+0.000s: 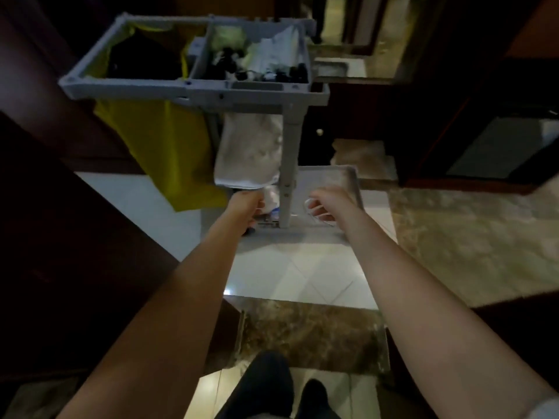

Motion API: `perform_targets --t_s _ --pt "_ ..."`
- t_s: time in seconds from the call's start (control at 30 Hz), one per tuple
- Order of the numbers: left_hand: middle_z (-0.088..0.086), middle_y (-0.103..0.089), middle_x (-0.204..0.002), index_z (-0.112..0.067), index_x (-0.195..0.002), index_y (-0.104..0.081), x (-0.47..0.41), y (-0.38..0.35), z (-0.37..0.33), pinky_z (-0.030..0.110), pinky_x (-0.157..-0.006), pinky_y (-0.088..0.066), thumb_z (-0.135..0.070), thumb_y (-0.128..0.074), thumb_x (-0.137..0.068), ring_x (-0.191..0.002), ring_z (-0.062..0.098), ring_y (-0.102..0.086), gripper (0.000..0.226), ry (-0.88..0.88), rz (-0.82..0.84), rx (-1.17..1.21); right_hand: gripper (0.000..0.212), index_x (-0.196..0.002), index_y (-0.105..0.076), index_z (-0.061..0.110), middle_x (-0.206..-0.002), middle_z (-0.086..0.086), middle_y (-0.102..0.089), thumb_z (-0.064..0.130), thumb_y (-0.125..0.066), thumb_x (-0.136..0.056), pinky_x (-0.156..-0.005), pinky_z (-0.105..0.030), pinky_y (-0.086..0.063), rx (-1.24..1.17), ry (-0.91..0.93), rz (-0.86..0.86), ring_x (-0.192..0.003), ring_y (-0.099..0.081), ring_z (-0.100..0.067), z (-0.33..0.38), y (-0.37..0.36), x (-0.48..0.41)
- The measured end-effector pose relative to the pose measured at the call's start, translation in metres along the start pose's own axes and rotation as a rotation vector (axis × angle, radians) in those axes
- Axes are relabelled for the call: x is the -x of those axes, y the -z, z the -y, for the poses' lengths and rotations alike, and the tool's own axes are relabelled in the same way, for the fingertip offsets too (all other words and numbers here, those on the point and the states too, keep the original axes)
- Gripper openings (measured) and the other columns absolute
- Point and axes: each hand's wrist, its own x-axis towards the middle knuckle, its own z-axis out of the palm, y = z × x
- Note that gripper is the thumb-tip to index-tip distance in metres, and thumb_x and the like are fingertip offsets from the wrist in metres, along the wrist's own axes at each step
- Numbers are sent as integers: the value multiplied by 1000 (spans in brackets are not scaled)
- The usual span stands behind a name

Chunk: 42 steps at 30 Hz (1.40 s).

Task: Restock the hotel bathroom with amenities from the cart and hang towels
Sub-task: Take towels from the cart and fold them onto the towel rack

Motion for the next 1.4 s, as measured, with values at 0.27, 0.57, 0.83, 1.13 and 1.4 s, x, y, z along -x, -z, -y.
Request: perform_targets --t_s 0.27,0.57,0.83,1.13,1.4 --pt "1 -47 -66 -15 -69 -47 -108 52 -24 24 -53 -29 -13 -48 -91 -55 13 -38 22 114 -200 227 7 -91 -52 12 -79 -6 -55 18 -50 -93 -52 -21 -36 206 92 235 -57 -49 -16 66 -73 -116" --pt "7 -51 -104 -12 -108 -49 -234 56 -20 33 -79 -40 -22 -51 -93 -81 17 -50 18 267 -265 371 24 -107 -60 6 -91 -6 -54 18 -54 -87 -69 -26 -35 378 118 274 -88 -51 -23 81 -140 -263" --pt "11 -50 -127 -14 -137 -37 -366 28 26 38 -88 -43 -36 -68 -81 -107 28 -51 68 337 -303 514 52 -143 -35 17 -147 -8 -39 30 -50 -95 -99 -27 -34 664 219 278 -132 -40 -27 48 -172 -387" --pt "15 -61 -105 -14 -122 -46 -433 -13 64 46 -99 -46 -26 -66 -86 -96 32 -61 43 191 -157 1119 49 -132 -48 20 -142 -7 -42 47 -30 -96 -103 -40 -35 798 317 255 -126 -42 -31 2 -190 -466" --pt "11 -62 -115 -10 -124 -48 -438 -25 33 41 -92 -52 -25 -67 -85 -103 27 -61 46 159 -133 930 47 -134 -46 9 -142 -13 -44 37 -26 -102 -100 -32 -30 573 285 241 -129 -40 -31 7 -182 -459"
